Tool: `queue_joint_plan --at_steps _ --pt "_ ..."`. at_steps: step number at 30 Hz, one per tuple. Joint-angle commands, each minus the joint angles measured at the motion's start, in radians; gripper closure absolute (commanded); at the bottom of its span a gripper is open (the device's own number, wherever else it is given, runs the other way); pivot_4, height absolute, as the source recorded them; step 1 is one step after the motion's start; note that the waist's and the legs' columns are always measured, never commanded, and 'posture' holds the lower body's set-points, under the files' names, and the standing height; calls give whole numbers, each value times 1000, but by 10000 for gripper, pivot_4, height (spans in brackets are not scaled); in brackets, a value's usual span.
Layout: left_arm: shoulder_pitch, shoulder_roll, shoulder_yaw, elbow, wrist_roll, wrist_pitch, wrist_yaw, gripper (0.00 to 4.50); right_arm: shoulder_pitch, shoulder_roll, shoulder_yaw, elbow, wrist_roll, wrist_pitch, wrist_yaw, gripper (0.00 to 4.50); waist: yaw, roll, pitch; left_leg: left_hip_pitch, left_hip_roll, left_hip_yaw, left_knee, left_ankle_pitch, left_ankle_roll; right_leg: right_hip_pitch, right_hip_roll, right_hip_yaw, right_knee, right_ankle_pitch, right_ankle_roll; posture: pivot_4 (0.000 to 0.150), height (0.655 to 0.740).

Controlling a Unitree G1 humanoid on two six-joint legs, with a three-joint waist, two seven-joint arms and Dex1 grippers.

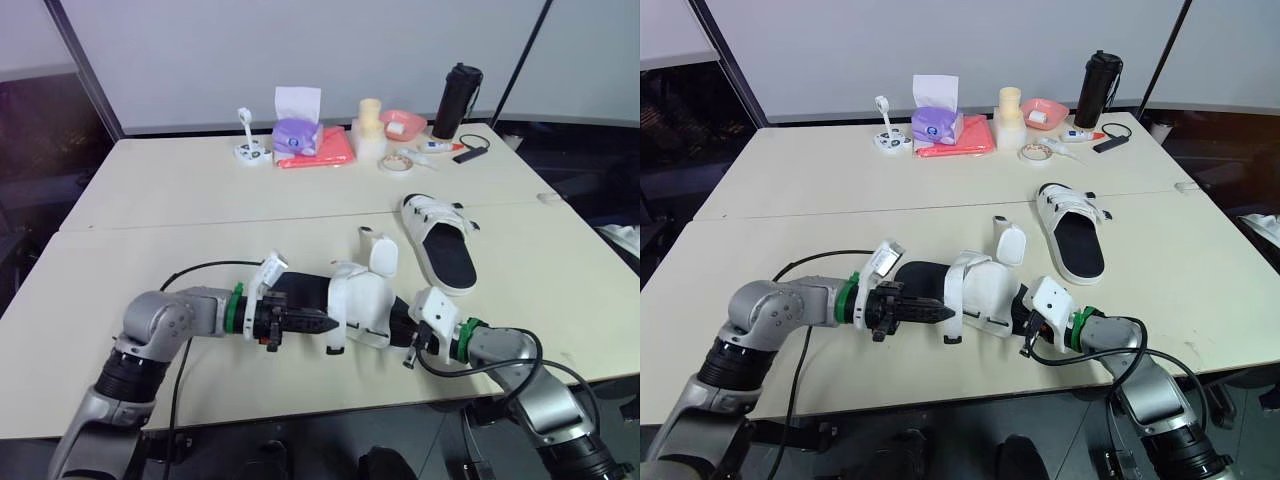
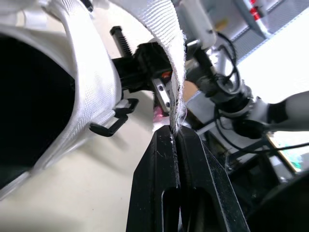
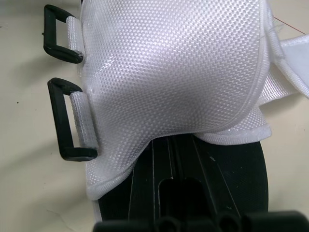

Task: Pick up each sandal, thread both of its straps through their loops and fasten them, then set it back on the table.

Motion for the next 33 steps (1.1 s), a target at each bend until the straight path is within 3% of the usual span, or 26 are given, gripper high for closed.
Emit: queue_joint_plan --at_steps 1,6,12,33 --pt "-110 6 9 113 21 -42 -107 44761 -2 -10 25 48 -32 5 -1 45000 1 0 0 0 0 0 0 0 0 0 0 0 0 0 0 1500 7400" --pt "-251 -57 -62 333 161 -205 -219 44761 -10 -9 31 58 -35 -3 0 45000 1 0 0 0 -1 0 0 0 0 0 0 0 0 0 1 1500 7400" --pt "-305 -133 -152 469 305 -362 -344 44761 3 -12 39 38 -37 10 -3 45000 -1 -1 0 -1 -1 2 -1 0 0 -1 0 0 0 2 3 1500 7400" --pt "-325 -209 -113 564 413 -442 -422 44761 51 -22 31 -29 -27 48 -25 45000 1 -2 1 -3 -1 -1 -1 0 0 -1 0 -3 0 1 5 1500 7400"
